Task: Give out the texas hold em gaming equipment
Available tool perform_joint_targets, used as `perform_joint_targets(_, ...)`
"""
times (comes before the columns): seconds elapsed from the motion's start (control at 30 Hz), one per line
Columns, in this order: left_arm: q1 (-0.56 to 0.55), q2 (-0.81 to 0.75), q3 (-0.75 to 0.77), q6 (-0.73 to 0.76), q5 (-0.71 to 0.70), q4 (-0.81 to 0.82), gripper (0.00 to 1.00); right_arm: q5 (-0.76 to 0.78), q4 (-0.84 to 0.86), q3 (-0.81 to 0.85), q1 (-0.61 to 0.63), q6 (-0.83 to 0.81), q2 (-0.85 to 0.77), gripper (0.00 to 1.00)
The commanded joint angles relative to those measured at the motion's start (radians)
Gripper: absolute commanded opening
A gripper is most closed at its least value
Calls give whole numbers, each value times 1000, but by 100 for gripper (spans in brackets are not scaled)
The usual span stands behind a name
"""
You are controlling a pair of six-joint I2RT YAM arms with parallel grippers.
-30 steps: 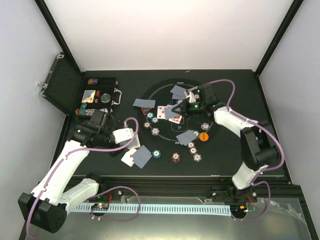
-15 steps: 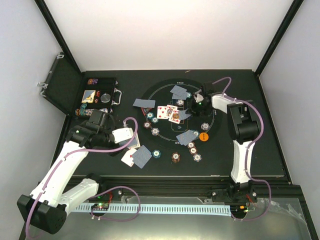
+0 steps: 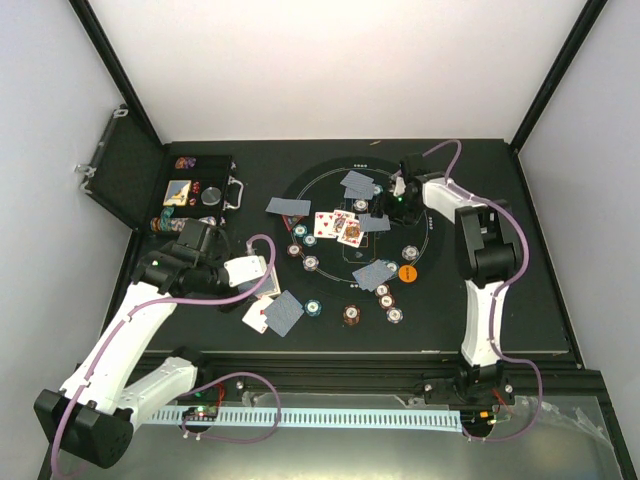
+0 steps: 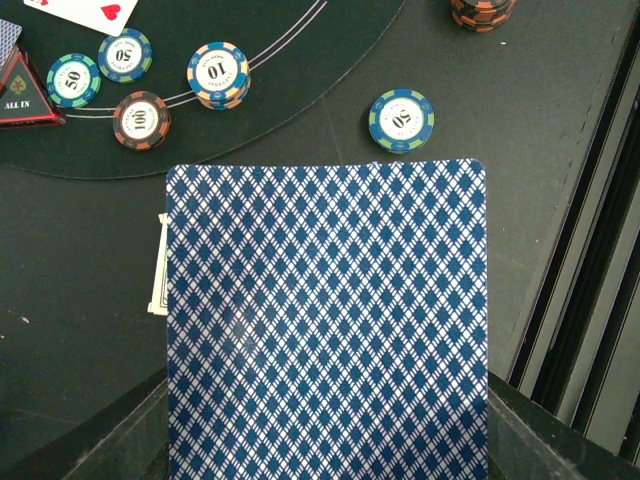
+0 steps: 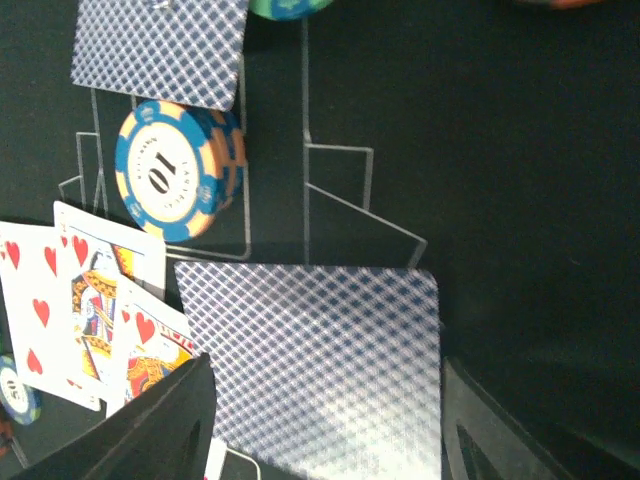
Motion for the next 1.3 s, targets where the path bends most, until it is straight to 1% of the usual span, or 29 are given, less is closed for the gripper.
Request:
perform_joint_targets(0.0,3,-6,36,-7,13,-11,2,144,-51,-37,10,-18,-98,67)
perform_joint_targets(0.1,3,-4,35,-7,17,-9,2,197,-63,-62,51,-11,-171,70)
perform_joint_targets(0.17,4,-3,36,-9,18,-6,2,184,-45,-94,93,5,-236,74)
perform_joint_targets(0.27,3,-3,35,-10,20,-3,2,84,45,-188,172,60,-350,85)
perform_joint_targets(0.33,3,-4,30,-9,21,1,2,-23,158,-277,239,152,-436,91)
perform_joint_targets(0.37,3,-4,28,-9,22,3,2,-95,231,-324,272,203,-474,97)
perform_joint_targets(0.4,3,-3,26,-9,22,4,2,-131,294,-362,313,251,-511,100)
perform_joint_targets(0.5,3,4,28,-10,25,5,2,-213,462,-450,426,372,-568,100)
perform_joint_targets(0.67,3,8,36,-15,33,10,2,-311,717,-537,554,536,-561,100)
perform_joint_targets(0.83,3,11,39,-20,47,11,2,-336,794,-536,640,572,-504,100)
perform_joint_targets(0.93,3,11,41,-20,51,9,2,-352,838,-530,668,598,-468,100)
perform_joint_targets(1.07,3,7,44,-21,53,8,2,-362,847,-490,692,607,-416,99)
perform_joint_targets(1.27,3,4,51,-20,59,-1,2,-391,916,-465,696,653,-344,90)
